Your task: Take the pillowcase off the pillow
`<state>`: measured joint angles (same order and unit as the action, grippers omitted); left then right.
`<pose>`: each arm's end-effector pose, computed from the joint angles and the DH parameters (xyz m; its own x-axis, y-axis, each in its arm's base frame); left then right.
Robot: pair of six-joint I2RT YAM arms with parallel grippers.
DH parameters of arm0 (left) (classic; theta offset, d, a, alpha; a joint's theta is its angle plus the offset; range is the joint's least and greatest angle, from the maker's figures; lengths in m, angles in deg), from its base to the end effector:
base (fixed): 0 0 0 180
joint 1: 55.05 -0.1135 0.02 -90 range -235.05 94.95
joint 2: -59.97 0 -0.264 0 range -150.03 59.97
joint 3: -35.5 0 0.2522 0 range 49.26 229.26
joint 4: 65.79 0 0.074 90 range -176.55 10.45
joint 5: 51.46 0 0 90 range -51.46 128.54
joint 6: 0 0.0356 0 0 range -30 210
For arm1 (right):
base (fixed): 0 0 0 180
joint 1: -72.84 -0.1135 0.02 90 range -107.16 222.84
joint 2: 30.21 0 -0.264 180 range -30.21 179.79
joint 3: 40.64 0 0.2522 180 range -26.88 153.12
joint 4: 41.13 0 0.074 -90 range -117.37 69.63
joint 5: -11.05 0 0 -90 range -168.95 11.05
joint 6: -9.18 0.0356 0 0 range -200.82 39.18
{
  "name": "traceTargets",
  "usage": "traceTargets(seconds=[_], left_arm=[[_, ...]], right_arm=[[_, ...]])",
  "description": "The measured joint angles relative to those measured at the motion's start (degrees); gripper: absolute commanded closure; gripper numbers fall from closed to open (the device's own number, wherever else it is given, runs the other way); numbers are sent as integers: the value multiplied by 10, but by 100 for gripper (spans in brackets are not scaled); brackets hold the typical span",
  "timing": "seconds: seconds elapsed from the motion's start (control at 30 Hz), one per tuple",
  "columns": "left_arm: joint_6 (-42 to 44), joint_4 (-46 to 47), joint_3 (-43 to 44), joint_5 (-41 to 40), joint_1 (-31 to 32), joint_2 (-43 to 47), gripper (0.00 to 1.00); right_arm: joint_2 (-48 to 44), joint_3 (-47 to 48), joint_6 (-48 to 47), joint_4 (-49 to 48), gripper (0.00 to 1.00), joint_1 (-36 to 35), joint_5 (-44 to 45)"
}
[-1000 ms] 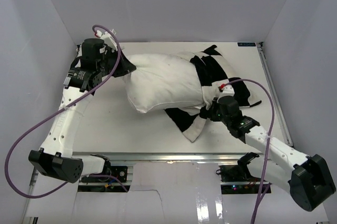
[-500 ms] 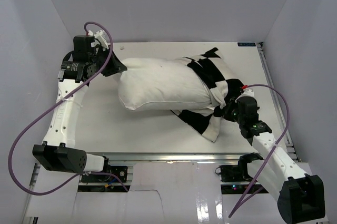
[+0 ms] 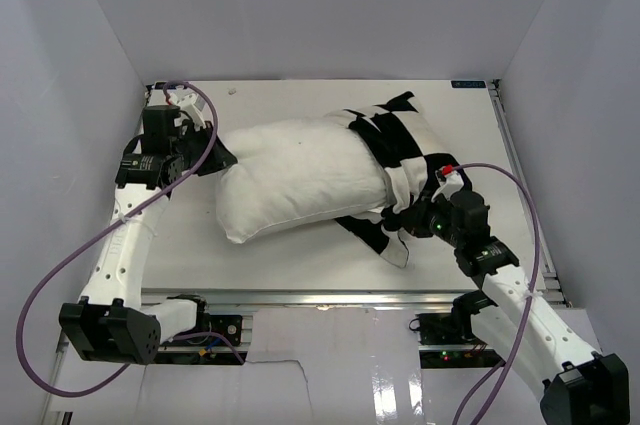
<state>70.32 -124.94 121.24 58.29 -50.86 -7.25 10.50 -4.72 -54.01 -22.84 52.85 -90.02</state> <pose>0.2370 -0.0294 0.3670 -0.7208 -0.2650 -0.6405 0.0869 0.8822 -0.4628 0.1588 0.0650 0.2219 -0.5550 0.2691 -0.7871 -0.2814 0.8297 0.4821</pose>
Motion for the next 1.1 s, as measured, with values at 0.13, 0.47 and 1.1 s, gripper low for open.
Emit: traceTargets(seconds=[0.13, 0.47, 1.1], left_arm=[[1, 13, -30, -3, 0, 3, 100], [-1, 54, -85, 7, -2, 35, 100], [-18, 71, -143, 78, -2, 171, 100]], right_arm=[[-18, 7, -9, 28, 39, -1, 3], [31, 232, -108, 84, 7, -1, -23], [596, 601, -257, 23, 31, -73, 2]])
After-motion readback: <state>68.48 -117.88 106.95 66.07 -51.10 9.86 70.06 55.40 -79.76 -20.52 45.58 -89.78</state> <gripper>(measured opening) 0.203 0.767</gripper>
